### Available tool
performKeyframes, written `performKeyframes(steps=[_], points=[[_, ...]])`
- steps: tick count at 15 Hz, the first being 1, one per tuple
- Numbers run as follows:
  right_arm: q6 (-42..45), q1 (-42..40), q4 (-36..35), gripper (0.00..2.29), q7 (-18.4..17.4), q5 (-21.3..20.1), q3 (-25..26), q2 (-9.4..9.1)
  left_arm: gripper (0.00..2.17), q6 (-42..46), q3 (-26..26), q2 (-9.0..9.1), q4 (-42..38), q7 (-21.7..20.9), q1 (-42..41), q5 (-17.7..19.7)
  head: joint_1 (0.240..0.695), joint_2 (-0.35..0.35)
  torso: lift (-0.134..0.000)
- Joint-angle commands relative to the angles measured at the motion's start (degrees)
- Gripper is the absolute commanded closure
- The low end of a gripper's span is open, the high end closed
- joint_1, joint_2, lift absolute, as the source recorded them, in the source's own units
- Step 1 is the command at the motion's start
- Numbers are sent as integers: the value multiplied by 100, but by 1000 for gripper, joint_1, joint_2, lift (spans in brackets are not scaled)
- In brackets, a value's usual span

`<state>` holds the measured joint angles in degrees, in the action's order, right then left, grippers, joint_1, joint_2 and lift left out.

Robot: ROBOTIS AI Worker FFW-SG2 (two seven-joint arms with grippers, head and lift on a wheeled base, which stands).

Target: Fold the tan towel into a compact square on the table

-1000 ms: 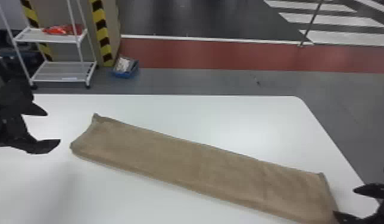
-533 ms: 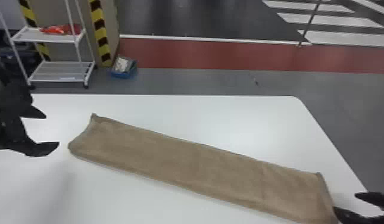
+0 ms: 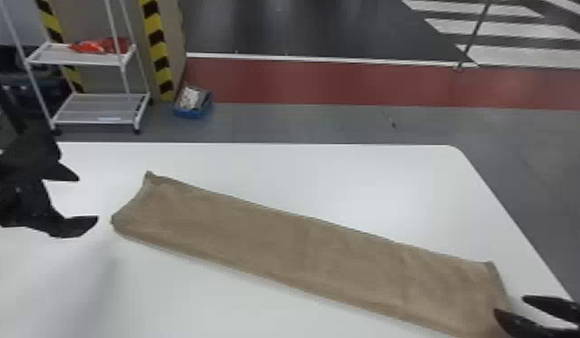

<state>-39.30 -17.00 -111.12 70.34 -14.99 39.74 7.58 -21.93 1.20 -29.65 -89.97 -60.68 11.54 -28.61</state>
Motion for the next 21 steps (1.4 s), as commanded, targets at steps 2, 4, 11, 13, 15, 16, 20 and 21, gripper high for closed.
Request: performKeyframes(steps=[2,4,11,13,15,16,20,21], points=[[-4,30,-6,279,15,49,-28,-38,100,0,-5,11,23,12,24,-13,695,-84,-125],[-39,126,2,346,23,14,-28,-38,100,0,-5,11,41,21,33,-13,695,-76,-125],[-338,161,37,350,129,-48,16,50,100,88,-23,20,190,48,112,-22,695,-72,-125],[-373,153,37,350,129,-39,7,68,100,88,-41,20,217,56,138,-31,695,-77,-125],[-355,153,37,481,138,-92,-72,41,100,88,-85,29,234,65,165,-31,695,-82,-125],[-355,153,37,502,138,-118,-107,41,100,88,-85,29,234,56,165,-31,695,-82,-125],[-355,153,37,569,208,-171,-160,33,100,105,-67,-6,234,39,165,-13,695,-75,-125],[-373,153,37,616,217,-171,-151,33,100,105,-58,-6,234,39,165,-13,695,-71,-125]])
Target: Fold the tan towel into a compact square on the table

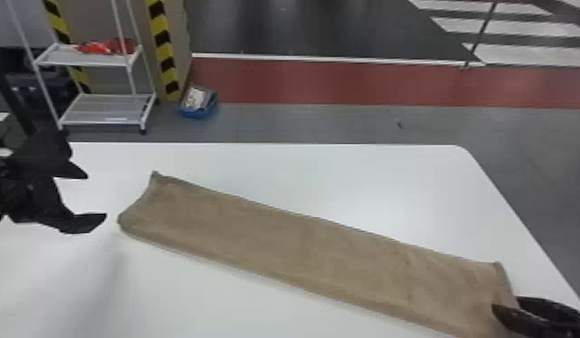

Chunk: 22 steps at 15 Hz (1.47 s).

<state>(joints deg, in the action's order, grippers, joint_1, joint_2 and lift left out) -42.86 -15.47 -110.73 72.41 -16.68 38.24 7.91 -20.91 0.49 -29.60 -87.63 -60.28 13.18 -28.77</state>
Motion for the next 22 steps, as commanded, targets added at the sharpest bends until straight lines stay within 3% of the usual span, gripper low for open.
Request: performKeyframes(steps=[1,5,11,12,13,15,18,22], points=[[-16,-9,-2,620,28,-20,8,0,100,3,3,-11,0,-2,9,12,695,-68,-125],[1,-88,-37,768,230,42,113,9,100,38,-5,-11,0,7,17,30,695,-64,-125],[159,-229,-81,772,327,86,210,18,103,56,-32,-20,-8,7,61,38,695,-73,-125],[177,-237,-81,1069,327,86,210,18,120,56,-32,-20,-17,-2,61,47,695,-74,-125],[177,-237,-81,1177,327,86,210,18,130,73,-32,-20,-26,-2,61,47,695,-75,-125],[177,-264,-81,1177,327,95,210,18,144,56,-14,-2,-26,16,70,100,695,-78,-125],[195,-299,-81,1177,327,156,307,18,137,21,56,33,18,-186,167,662,695,-81,-125],[195,-334,-81,1177,327,156,324,9,147,-841,250,217,1055,-485,1028,2060,695,-114,-125]])
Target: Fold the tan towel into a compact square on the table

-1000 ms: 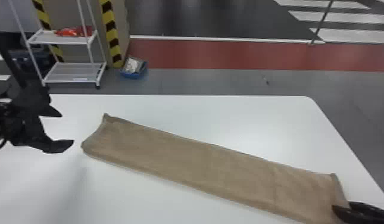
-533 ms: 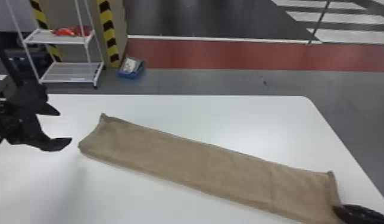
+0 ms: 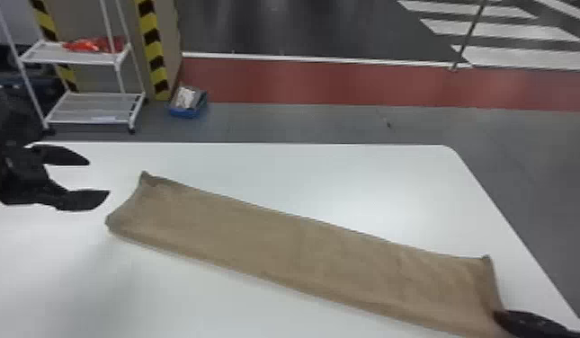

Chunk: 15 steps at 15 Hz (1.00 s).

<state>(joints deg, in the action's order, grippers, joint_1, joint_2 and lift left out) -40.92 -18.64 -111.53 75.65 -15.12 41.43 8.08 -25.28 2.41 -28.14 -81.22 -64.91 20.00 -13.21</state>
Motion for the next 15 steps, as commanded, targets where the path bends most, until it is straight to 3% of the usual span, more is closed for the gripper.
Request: performKeyframes(steps=[1,3,8,15], points=[[17,-26,-9,1177,2,0,15,-9,164,-456,110,124,458,14,373,635,695,-117,-125],[53,-52,-9,1177,-7,0,32,-9,248,-949,137,221,458,-12,373,697,695,-120,-125],[88,-61,-9,1177,-16,-44,15,-35,481,-3357,23,405,124,-12,373,670,695,-138,-125],[123,-61,0,1177,-7,-70,-3,-70,481,-3568,-162,546,80,436,417,653,695,-158,-125]])
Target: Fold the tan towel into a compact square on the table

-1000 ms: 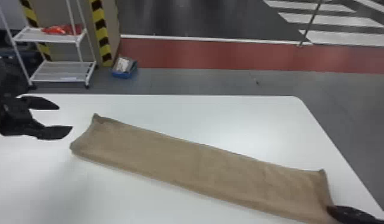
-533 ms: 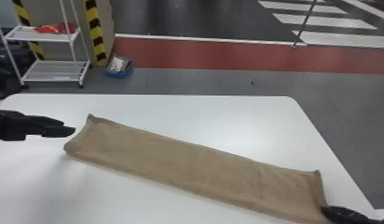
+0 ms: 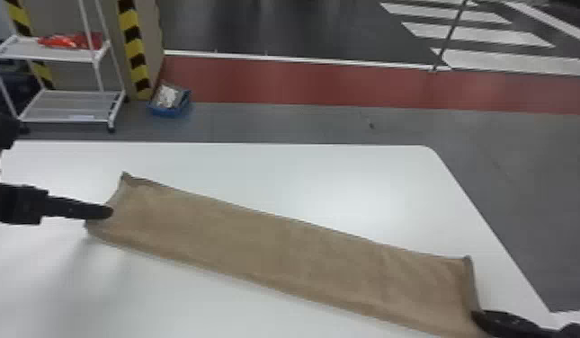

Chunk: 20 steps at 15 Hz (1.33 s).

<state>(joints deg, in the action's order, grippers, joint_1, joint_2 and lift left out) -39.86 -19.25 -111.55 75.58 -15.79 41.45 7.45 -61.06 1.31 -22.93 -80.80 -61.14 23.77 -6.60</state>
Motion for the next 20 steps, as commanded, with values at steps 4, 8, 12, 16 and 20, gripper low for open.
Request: performKeyframes(steps=[4,8,12,16,20], points=[[70,0,20,1177,1,-3,-31,-24,481,221,-307,79,170,322,137,-201,695,-160,-125],[193,0,72,1177,1,-3,-23,-15,481,221,-421,70,223,322,163,-342,695,-158,-125],[246,9,125,1177,1,6,-49,-7,481,204,-421,61,249,322,163,-447,695,-155,-125],[246,18,134,1177,1,-12,-49,11,481,169,-412,35,240,270,163,-430,695,-148,-125],[246,44,169,1177,1,-29,-49,11,640,81,-403,52,205,32,172,-412,695,-154,-125]])
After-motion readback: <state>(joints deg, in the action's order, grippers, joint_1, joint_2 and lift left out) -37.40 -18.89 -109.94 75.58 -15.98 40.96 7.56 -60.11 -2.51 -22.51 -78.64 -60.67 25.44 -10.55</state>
